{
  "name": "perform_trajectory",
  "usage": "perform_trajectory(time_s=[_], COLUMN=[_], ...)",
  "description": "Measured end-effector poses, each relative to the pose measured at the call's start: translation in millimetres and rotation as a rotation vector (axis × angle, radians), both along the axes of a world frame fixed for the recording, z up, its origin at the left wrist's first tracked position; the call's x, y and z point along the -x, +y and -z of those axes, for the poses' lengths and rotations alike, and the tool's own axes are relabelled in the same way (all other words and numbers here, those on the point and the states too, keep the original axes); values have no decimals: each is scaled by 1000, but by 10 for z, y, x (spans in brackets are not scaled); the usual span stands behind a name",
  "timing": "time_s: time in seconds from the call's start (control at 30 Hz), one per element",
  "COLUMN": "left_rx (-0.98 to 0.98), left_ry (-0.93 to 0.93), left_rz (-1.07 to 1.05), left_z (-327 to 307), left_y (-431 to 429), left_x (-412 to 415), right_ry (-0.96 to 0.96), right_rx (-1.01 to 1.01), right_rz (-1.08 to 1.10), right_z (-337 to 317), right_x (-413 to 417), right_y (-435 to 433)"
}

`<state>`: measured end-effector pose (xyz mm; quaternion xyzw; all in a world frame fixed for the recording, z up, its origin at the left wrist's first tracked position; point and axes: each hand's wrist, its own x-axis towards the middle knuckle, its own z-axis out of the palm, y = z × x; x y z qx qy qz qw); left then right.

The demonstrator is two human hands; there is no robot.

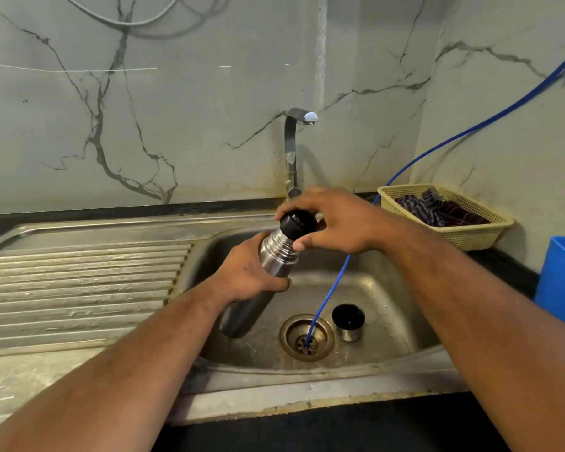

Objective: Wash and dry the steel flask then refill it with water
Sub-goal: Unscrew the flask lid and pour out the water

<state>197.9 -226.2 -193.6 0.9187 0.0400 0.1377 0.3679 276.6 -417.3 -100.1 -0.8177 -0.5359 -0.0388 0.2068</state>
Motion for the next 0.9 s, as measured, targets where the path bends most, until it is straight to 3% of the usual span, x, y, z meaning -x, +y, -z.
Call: perform_trajectory(time_s=[0.3,0.43,0.53,0.73,0.9], left_rx=[117,137,136,127,120], left_ry=[-45,-51,-60,-61,-61], left_rz=[-120,-129,-128,-136,-127], left_z=[22,42,51,55,63], left_y=[87,105,114,107,92], left_x=[-27,-32,-36,-37,-40], right_ry=[221,255,293,273,257], right_rx=[-426,-464,-300,341,602], right_rz=[131,248,313,341,298], right_z=[-116,-24,173,816,1099], right_x=[-118,-222,-332,-461,-385], right_y=[-191,-199,-173,-68,228])
